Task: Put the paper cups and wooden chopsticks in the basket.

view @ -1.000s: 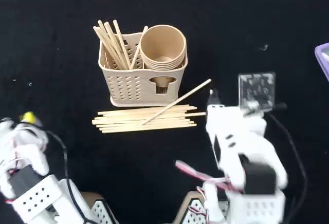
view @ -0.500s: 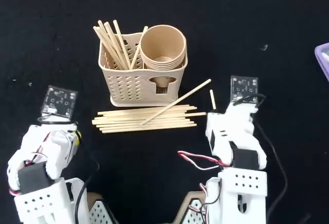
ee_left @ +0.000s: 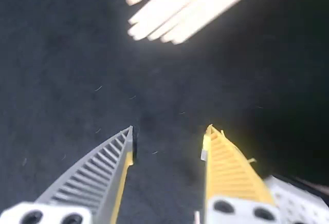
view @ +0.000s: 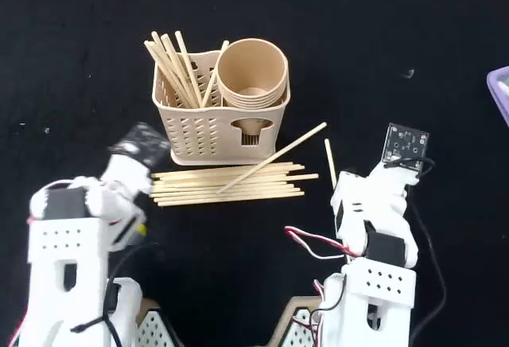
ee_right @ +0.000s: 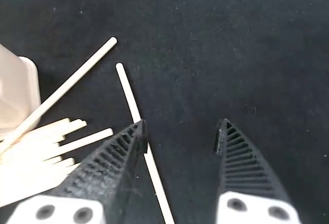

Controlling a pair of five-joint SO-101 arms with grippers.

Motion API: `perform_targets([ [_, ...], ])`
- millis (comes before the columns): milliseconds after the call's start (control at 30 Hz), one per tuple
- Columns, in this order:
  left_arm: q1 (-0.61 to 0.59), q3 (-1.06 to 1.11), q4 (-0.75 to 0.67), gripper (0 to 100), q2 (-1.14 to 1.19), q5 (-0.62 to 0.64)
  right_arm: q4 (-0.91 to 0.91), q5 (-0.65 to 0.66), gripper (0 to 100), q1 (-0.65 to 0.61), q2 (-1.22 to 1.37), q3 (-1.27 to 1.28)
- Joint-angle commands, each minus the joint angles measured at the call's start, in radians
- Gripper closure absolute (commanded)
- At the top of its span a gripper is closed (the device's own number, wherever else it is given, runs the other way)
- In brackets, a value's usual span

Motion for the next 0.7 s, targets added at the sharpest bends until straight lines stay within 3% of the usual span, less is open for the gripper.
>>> perform_targets([
  [0, 0.220, -0.021, -0.063, 78, 0.041, -0.009, -0.028, -0.009, 78.3, 0.014, -0.001, -0.004],
  [100, 0.300, 0.081, -0.198, 78, 0.031, 0.006, -0.028, -0.009, 78.3, 0.012, -0.001, -0.004],
  [300, 0.314, 0.248, -0.503, 77, 0.043, 0.110, -0.028, -0.006, 78.3, 0.009, -0.001, -0.002],
  [500, 0.288, 0.260, -0.565, 77, 0.043, 0.109, -0.028, -0.006, 78.3, 0.009, 0.004, -0.002],
  [667, 0.180, 0.257, -0.572, 77, 0.043, 0.100, -0.028, -0.006, 78.3, 0.009, 0.004, -0.002],
])
